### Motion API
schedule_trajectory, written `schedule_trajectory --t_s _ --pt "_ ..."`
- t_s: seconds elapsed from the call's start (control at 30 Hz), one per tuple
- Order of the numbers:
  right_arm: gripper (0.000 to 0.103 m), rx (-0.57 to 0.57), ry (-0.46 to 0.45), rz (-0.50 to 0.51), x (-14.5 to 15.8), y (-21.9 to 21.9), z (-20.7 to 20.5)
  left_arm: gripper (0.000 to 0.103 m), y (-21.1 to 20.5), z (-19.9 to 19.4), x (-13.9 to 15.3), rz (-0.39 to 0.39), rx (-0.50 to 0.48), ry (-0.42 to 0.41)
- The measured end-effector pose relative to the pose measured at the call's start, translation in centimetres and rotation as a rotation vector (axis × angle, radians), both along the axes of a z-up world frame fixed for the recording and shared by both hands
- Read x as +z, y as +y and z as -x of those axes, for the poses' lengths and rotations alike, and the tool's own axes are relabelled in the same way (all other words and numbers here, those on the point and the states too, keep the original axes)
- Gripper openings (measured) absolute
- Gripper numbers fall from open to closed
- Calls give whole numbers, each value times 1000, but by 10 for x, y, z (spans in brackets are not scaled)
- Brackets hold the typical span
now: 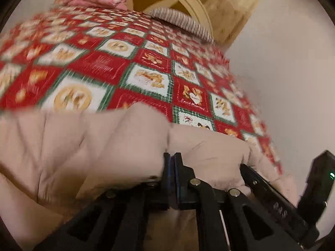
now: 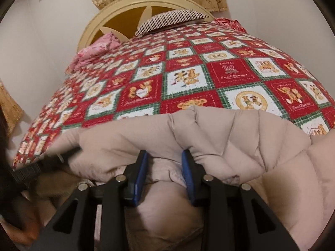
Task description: Fold large clothes
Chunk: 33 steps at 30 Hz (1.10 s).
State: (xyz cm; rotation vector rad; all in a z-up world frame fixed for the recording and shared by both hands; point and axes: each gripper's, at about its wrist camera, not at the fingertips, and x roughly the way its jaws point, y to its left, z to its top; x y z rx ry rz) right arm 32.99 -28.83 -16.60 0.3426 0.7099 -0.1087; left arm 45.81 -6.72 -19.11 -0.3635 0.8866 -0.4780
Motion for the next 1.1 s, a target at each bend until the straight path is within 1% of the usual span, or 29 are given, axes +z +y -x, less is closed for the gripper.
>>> schedule_trajectory --t_s 0.03,0.07,0.13,0.17,0.33,0.43,0.5,0.53,0.57,0.6,0.63,0.67,0.7,0.73,0.77,0.8,0.9,0.97,1.0,1.03,1.07,1.1 --pt "36 1 1 0 0 0 -1 3 -1 0 -2 -5 1 4" --pt "36 2 5 5 0 1 -1 3 -5 -1 -3 -27 -2 6" --pt "36 -2 9 22 0 4 -3 3 -20 -5 -5 -104 -10 -6" --pt "36 -4 15 30 0 5 -4 3 -25 -7 -6 -119 -12 -8" --pt "36 -17 49 74 -3 9 -12 3 -19 -15 -6 -97 -11 8" --pt "37 -27 68 121 -3 15 -15 3 -18 -15 -5 -108 -11 8" --pt "37 -31 93 167 -3 20 -19 3 -17 -13 -1 -131 -16 27" --pt "37 -31 106 188 -3 22 -20 3 -17 -10 8 -168 -30 58" --pt "38 -18 143 231 0 27 -22 3 -14 -2 19 -194 -45 73" --pt "38 -13 172 247 4 28 -20 3 -6 11 36 -197 -50 56" --pt "38 -14 186 240 13 30 -13 3 5 28 55 -177 -52 5" --pt "38 -6 102 183 32 30 11 3 19 49 73 -161 -65 -53" --pt "41 1 26 144 47 31 34 4 33 71 86 -156 -83 -99" --pt "46 6 -8 131 56 31 51 4 44 89 94 -164 -91 -124" --pt "58 7 -47 122 70 30 83 4 61 110 99 -172 -103 -144" --pt "67 6 -72 114 78 29 109 4 79 132 100 -169 -116 -155" --pt "74 18 -132 101 90 22 193 5 127 183 92 -147 -117 -143" --pt "74 -8 -137 114 90 14 247 5 163 219 79 -120 -117 -131" --pt "74 -18 -143 115 92 12 263 5 176 231 74 -113 -101 -127" --pt "74 -35 -154 117 92 6 288 5 192 245 66 -99 -69 -122" --pt "76 -67 -164 121 91 -2 322 5 209 259 58 -80 -33 -117" --pt "78 -88 -166 123 92 -7 338 5 218 267 55 -65 -11 -115"
